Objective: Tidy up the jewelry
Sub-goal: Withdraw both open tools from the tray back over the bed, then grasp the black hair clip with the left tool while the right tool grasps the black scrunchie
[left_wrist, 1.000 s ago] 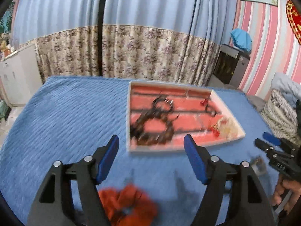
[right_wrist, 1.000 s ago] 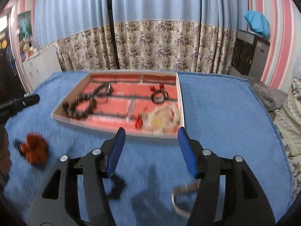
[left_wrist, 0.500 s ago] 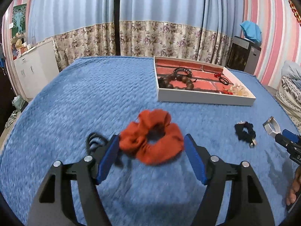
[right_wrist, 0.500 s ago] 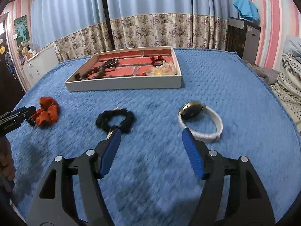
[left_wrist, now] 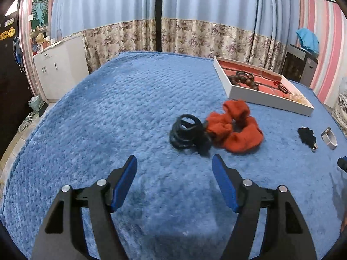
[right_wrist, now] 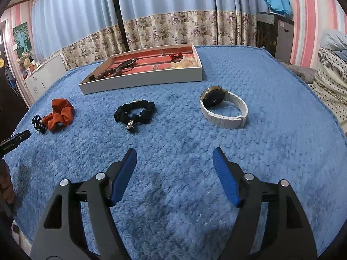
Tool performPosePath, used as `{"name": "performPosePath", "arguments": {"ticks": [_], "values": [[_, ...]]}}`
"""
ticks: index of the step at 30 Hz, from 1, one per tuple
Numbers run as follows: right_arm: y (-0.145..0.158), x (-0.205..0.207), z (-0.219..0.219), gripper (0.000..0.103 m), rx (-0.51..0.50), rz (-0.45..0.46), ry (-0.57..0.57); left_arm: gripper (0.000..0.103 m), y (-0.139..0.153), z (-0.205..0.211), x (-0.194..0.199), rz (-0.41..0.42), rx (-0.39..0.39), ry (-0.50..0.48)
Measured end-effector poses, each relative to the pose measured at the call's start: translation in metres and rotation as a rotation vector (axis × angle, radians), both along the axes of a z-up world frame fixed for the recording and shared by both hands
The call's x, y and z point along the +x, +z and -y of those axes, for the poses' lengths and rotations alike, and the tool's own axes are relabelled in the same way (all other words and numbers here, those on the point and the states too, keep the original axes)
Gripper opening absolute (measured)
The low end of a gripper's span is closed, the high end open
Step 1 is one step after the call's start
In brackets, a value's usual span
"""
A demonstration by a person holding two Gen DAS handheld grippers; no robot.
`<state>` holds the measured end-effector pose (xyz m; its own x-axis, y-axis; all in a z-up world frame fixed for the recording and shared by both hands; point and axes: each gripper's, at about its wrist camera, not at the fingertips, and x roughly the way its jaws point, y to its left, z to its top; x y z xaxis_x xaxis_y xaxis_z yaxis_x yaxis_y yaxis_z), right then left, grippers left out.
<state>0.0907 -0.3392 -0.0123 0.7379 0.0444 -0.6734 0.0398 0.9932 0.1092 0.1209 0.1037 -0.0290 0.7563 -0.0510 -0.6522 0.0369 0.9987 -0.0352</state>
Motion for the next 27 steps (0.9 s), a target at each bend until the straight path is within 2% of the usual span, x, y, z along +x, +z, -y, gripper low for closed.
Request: {"name": "performPosePath", "arguments": {"ticks": [8,10,12,16,21,23,25,27], "values": [[0.0,0.011,-0.015,0.072,-0.005,-0.008,0.027,0.07,-0.001,0.005,0.018,-0.042,-0.012,-0.064],[-0.001,0.014,-0.019,0.072,0.001,-0.016,0.032,0.07,-0.003,0.015,0.018,-0.04,0.016,-0.097],[-0.002,0.016,-0.021,0.072,-0.002,-0.018,0.035,0.07,-0.008,0.022,0.023,-0.053,0.045,-0.099],[-0.001,0.022,-0.026,0.073,-0.024,-0.026,0.045,0.07,-0.017,0.016,0.04,-0.112,0.022,-0.076],[-0.005,0.037,-0.036,0.075,-0.043,-0.05,0.064,0.07,-0.016,0.013,0.052,-0.116,0.03,-0.074],[-0.005,0.044,-0.04,0.076,-0.057,-0.055,0.066,0.07,-0.016,0.015,0.057,-0.111,0.062,-0.077],[-0.007,0.055,-0.046,0.076,-0.09,-0.078,0.063,0.07,-0.018,0.015,0.064,-0.126,0.051,-0.079],[-0.01,0.065,-0.047,0.076,-0.078,-0.088,0.057,0.072,-0.019,0.013,0.067,-0.128,0.048,-0.075]]}}
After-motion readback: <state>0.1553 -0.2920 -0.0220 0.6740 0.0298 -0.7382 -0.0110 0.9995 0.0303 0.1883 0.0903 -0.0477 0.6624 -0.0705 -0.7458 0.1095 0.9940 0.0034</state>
